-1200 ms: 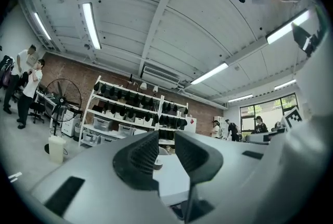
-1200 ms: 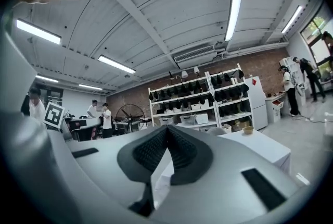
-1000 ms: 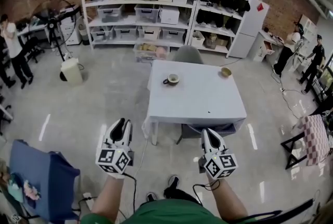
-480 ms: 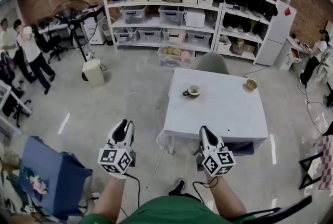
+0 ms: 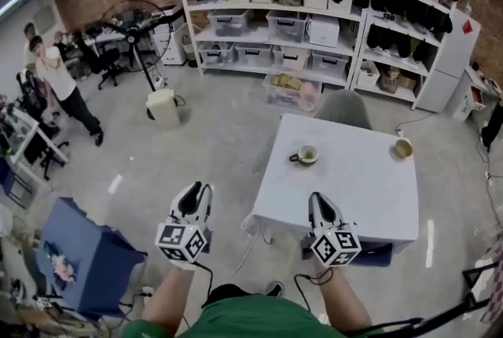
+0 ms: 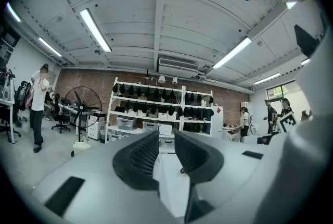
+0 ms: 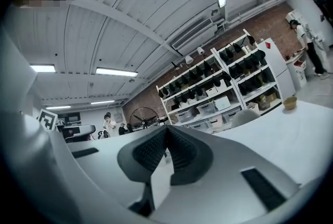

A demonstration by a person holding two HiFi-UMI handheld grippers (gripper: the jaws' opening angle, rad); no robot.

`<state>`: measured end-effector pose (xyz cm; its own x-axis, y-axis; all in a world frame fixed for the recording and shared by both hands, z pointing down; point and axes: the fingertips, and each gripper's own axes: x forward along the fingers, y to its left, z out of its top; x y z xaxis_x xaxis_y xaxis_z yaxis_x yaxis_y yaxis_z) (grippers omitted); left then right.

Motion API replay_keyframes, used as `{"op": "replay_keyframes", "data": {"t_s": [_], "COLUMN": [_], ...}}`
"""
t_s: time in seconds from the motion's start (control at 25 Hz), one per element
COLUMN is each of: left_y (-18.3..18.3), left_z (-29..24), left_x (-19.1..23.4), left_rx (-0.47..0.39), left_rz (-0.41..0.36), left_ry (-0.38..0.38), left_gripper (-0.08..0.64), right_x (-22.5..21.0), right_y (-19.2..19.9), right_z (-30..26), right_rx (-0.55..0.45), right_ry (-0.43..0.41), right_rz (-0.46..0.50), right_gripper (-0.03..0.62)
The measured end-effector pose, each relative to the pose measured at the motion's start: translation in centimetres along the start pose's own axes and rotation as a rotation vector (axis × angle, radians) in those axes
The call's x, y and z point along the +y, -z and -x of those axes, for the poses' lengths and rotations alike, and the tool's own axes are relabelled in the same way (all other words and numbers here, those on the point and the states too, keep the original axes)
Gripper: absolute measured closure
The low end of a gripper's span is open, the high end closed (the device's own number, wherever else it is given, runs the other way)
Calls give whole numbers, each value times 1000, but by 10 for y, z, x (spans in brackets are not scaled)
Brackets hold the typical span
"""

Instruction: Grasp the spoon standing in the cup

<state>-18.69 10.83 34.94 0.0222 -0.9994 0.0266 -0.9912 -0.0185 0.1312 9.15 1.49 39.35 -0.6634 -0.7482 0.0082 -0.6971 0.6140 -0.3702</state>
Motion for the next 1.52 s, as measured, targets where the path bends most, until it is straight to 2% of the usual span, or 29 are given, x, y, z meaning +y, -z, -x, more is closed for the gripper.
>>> {"op": "replay_keyframes", "data": {"t_s": [0.28, 0.48, 0.64, 0.8, 1.04, 1.2, 1.36, 1.52], "left_y": [8, 13, 27, 35, 53, 64, 95, 112], "left_z": [-54, -113, -168, -241, -340, -410, -445, -455], "left_x": [0, 10, 24, 46, 99, 130, 141, 151], "left_rx": [22, 38, 46, 40, 63, 105, 158, 198], "left_rz": [8, 38, 51, 67, 91, 123, 147, 141], "left_ry": [14, 47, 111, 185, 280, 321, 335, 306], "left_gripper": [454, 454, 454, 454, 454, 454, 454, 454], "right_x": [-39, -66, -96, -130, -165, -190, -210, -222], "right_y": [-6, -10, -6, 0, 28, 48, 95, 137], "right_z": [-29, -57, -81, -128, -209, -265, -290, -305], "right_rx": [11, 37, 33, 24, 13, -16, 24, 97], "right_ry": [29, 78, 162, 238, 351, 408, 457, 485], "right_rz": [-4, 1, -18, -78, -138, -283, -378, -398], "right_gripper": [569, 569, 570, 569, 569, 563, 475, 423]}}
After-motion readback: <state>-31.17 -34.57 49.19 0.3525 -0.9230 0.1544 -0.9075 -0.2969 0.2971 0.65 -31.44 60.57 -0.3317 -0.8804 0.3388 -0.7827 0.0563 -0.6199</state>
